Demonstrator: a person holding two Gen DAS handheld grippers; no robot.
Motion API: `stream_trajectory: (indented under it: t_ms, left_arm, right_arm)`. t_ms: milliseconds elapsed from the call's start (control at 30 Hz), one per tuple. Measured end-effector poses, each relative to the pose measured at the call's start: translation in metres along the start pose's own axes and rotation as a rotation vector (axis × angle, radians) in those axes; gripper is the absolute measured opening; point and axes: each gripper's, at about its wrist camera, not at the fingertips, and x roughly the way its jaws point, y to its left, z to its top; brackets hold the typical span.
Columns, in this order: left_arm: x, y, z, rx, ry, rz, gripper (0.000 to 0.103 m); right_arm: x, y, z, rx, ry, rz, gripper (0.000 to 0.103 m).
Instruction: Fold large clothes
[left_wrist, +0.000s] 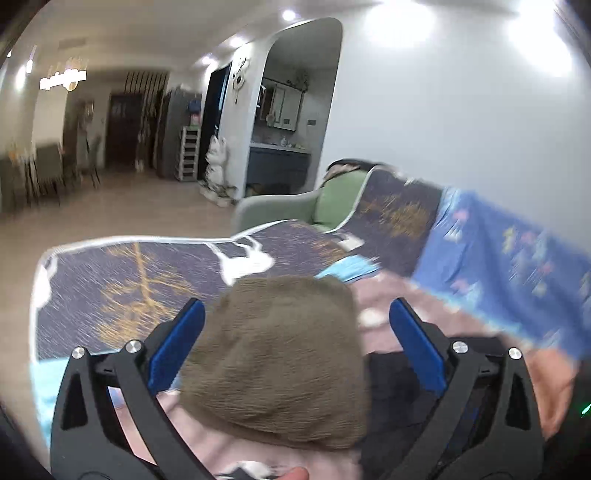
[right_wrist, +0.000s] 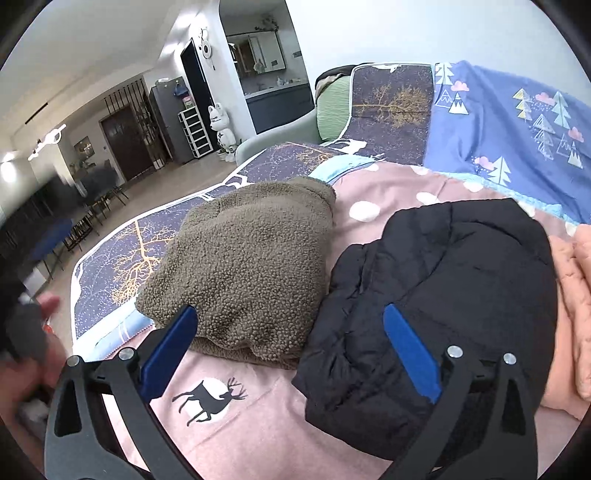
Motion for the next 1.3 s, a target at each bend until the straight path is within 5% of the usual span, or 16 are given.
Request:
stream_trajectory:
  t_ms: [400, 1300]
  left_arm:
    - [0.025, 0.013, -0.029, 0.167, 0.127, 0.059, 0.101]
    - [0.028, 0.015, -0.039, 0.138, 0.202, 0.08, 0.101]
  right_arm:
    - [0.015, 0.017, -0.003, -0.014, 0.047, -0.017, 0.101]
    - [0.022, 0.018, -0.004, -0.013, 0.092, -0.008, 0.101]
